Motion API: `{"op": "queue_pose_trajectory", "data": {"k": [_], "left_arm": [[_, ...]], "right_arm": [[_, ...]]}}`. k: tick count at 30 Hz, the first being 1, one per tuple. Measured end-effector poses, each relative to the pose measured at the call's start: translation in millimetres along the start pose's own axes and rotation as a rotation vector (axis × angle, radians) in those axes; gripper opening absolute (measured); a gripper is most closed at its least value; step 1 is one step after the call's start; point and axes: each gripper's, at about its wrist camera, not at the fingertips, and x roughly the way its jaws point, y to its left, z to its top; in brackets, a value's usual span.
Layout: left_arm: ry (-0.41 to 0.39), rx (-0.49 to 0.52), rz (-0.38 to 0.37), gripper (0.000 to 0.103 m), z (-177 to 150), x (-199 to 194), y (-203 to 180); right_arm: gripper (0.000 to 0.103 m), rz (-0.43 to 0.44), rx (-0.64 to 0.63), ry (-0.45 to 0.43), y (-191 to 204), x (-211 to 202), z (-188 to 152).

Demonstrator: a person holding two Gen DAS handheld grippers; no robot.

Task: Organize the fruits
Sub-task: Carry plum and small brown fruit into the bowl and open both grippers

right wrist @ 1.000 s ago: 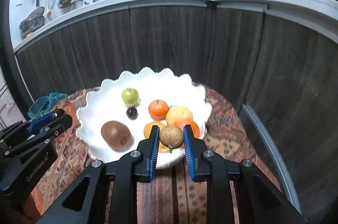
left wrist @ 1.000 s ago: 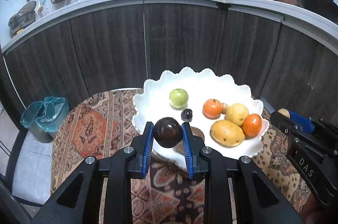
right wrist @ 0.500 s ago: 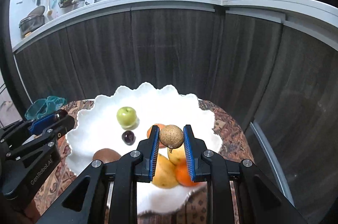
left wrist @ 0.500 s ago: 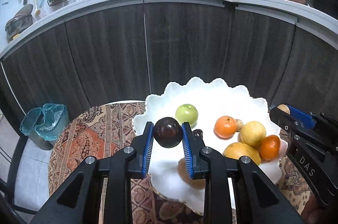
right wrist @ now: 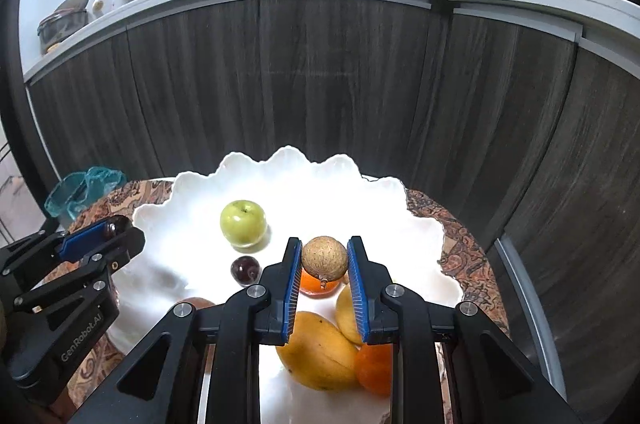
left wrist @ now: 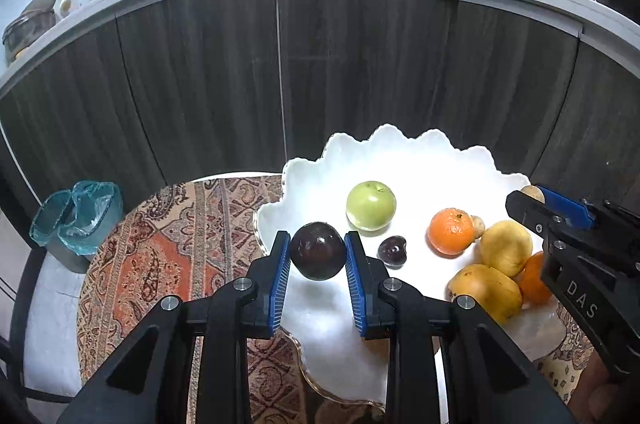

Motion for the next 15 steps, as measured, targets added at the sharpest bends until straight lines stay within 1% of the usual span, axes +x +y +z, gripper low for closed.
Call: {"op": "queue_pose_trajectory", "data": {"k": [2,3,4,6,8,10,11,12,13,14,15], "left_arm": [[0.002,0.002,-0.003,0.028,-0.2,-0.9,-1.5],[0.002,0.002,-0.003,0.032,-0.3,-1.8,-2.3],[-0.001,0.001,-0.001,0.041,-0.5,-3.3,-3.0],[-0.014,0.002,0.009,0.052,-1.1,-7.1,-3.7],[-0.027,0.009,0.025,0.057,-1.7,-11.3,-4.7],[-0.033,0.008,0.037,0.064,-1.7,-14.3,-3.7],[-0.035,0.006,0.039,0.066,-1.6,-15.5,-2.8],[-0.037,0.005,0.042,0.073,-1.4,-17.1,-2.0],[-0.040,0.006,0.049,0.081,-1.2,-19.0,-1.6],[-0.044,0.007,0.058,0.086,-1.0,-20.8,-1.3],[-0.051,0.007,0.071,0.092,-0.9,-23.4,-1.0]], "right_arm": [[0.024,-0.002,-0.002,0.003,-0.5,-0.2,0.2],[0.024,-0.004,-0.004,0.005,-0.7,-0.9,0.1],[0.024,-0.005,-0.003,0.005,-1.2,-1.9,0.1],[0.025,-0.014,-0.003,-0.002,-2.4,-5.8,0.0],[0.034,-0.024,-0.007,-0.010,-3.1,-9.6,0.3],[0.062,-0.050,-0.010,-0.030,-3.9,-14.9,0.2],[0.068,-0.061,-0.011,-0.041,-4.5,-17.1,0.4],[0.076,-0.073,-0.011,-0.057,-5.0,-20.9,0.0],[0.081,-0.080,-0.012,-0.066,-5.1,-23.5,-0.2],[0.083,-0.092,-0.016,-0.074,-4.7,-26.3,-0.7],[0.088,-0.101,-0.020,-0.078,-5.1,-28.0,-1.1]]}}
